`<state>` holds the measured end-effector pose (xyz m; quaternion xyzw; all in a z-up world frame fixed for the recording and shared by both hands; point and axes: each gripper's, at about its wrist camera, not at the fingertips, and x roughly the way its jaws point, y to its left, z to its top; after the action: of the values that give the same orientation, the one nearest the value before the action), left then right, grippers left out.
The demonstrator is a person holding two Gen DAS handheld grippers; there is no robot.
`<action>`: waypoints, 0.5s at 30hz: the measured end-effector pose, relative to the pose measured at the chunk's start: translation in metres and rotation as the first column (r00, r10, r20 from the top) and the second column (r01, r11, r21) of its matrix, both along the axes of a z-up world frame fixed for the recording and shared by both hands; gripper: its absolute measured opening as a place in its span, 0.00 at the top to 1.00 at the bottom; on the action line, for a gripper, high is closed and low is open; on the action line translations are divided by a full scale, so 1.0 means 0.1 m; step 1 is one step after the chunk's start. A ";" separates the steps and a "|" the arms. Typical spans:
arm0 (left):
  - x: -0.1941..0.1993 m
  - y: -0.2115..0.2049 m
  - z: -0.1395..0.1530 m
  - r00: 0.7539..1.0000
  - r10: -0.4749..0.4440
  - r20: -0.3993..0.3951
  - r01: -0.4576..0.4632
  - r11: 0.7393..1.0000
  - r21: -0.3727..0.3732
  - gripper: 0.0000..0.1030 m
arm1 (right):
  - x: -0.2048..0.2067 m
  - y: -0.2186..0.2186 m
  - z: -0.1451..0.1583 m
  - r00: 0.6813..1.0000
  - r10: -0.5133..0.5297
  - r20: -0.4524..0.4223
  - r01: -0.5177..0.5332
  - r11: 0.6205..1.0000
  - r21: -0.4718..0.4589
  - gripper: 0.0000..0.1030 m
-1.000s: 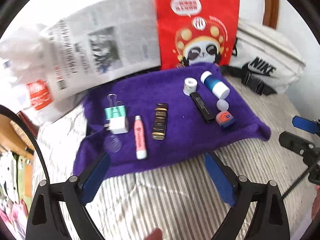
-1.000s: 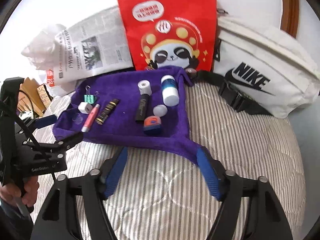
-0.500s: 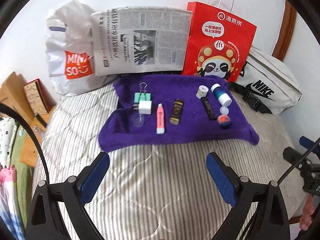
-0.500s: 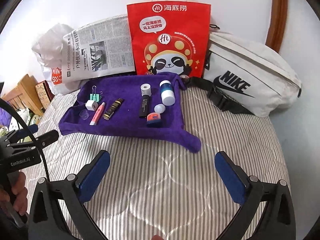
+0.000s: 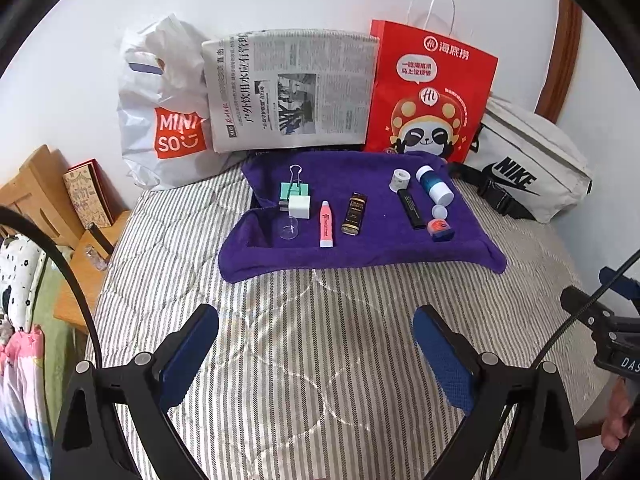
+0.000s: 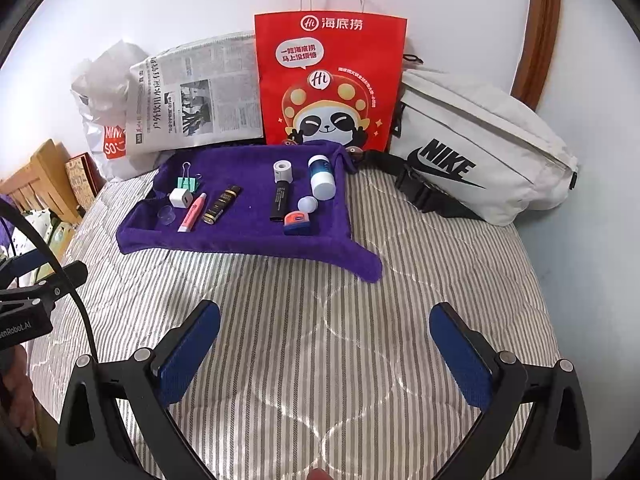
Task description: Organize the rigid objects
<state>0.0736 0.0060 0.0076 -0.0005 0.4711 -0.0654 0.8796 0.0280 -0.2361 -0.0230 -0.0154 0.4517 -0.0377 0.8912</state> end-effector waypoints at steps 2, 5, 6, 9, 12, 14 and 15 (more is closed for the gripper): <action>-0.02 0.01 0.00 1.000 0.002 -0.001 -0.002 1.000 -0.005 0.04 | -0.03 -0.01 0.02 1.000 -0.007 0.003 0.007 1.000 0.007 0.00; -0.06 0.03 -0.02 1.000 0.005 -0.008 -0.006 1.000 -0.011 0.04 | -0.05 -0.03 0.03 1.000 -0.010 -0.002 0.010 1.000 0.015 0.00; -0.06 0.03 -0.02 1.000 0.001 -0.011 -0.001 1.000 -0.009 0.04 | -0.06 -0.03 0.04 1.000 -0.011 0.000 0.011 1.000 0.013 0.00; -0.08 0.04 -0.01 1.000 0.002 -0.006 -0.002 1.000 0.000 0.04 | -0.08 -0.03 0.06 1.000 -0.013 0.004 0.013 1.000 0.012 0.00; -0.11 0.04 0.00 1.000 0.004 0.000 -0.004 1.000 0.002 0.04 | -0.10 -0.02 0.07 1.000 -0.007 0.005 0.007 1.000 0.016 0.00; -0.13 0.05 0.02 1.000 0.002 0.003 -0.002 1.000 0.007 0.04 | -0.11 -0.01 0.08 1.000 -0.001 0.004 0.001 1.000 0.018 0.00; -0.14 0.06 0.03 1.000 0.002 0.005 -0.002 1.000 0.008 0.04 | -0.11 -0.01 0.08 1.000 -0.001 0.005 0.001 1.000 0.016 0.00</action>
<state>0.0592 0.0115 0.0102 0.0029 0.4693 -0.0627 0.8808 0.0167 -0.2374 -0.0147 -0.0079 0.4496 -0.0344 0.8925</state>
